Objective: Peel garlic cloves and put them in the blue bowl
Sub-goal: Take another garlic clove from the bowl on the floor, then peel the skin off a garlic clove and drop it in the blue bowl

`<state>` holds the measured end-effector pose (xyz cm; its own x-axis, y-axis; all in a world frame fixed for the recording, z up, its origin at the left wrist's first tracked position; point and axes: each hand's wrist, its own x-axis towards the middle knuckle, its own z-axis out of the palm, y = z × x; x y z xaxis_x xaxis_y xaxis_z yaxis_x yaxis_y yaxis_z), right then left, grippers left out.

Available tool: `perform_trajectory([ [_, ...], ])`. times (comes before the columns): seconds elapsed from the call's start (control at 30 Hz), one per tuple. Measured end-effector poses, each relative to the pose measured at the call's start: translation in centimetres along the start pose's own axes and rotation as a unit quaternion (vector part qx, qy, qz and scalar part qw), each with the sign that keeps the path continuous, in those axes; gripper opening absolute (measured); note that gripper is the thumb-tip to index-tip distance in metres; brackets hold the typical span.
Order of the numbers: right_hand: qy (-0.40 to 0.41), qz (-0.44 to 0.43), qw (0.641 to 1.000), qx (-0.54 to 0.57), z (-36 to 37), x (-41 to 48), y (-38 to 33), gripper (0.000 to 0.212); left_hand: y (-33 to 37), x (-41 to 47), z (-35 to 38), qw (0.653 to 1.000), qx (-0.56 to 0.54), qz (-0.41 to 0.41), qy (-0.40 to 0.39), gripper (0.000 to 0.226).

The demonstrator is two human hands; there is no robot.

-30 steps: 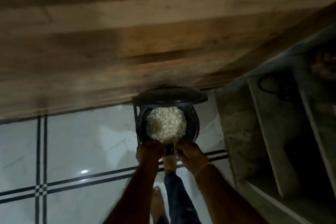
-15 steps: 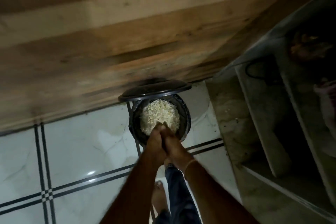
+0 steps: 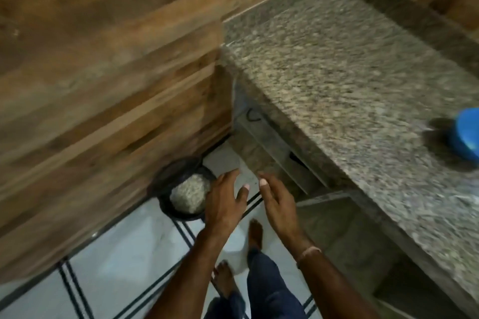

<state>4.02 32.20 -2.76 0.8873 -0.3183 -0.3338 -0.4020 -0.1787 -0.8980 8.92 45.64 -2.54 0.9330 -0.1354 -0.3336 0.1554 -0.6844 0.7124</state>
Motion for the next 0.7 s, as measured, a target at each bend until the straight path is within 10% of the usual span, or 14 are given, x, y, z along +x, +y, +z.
perform_trajectory([
  [0.27,0.192,-0.099,0.973,-0.077,-17.0,-3.0,0.9,0.028,14.3,-2.6,9.4,0.968,0.069,0.241,-0.035,0.042],
  [0.7,0.316,-0.020,0.935,-0.158,-41.9,-2.6,10.6,0.030,29.1,-2.6,29.1,0.945,0.117,0.278,-0.126,0.034],
])
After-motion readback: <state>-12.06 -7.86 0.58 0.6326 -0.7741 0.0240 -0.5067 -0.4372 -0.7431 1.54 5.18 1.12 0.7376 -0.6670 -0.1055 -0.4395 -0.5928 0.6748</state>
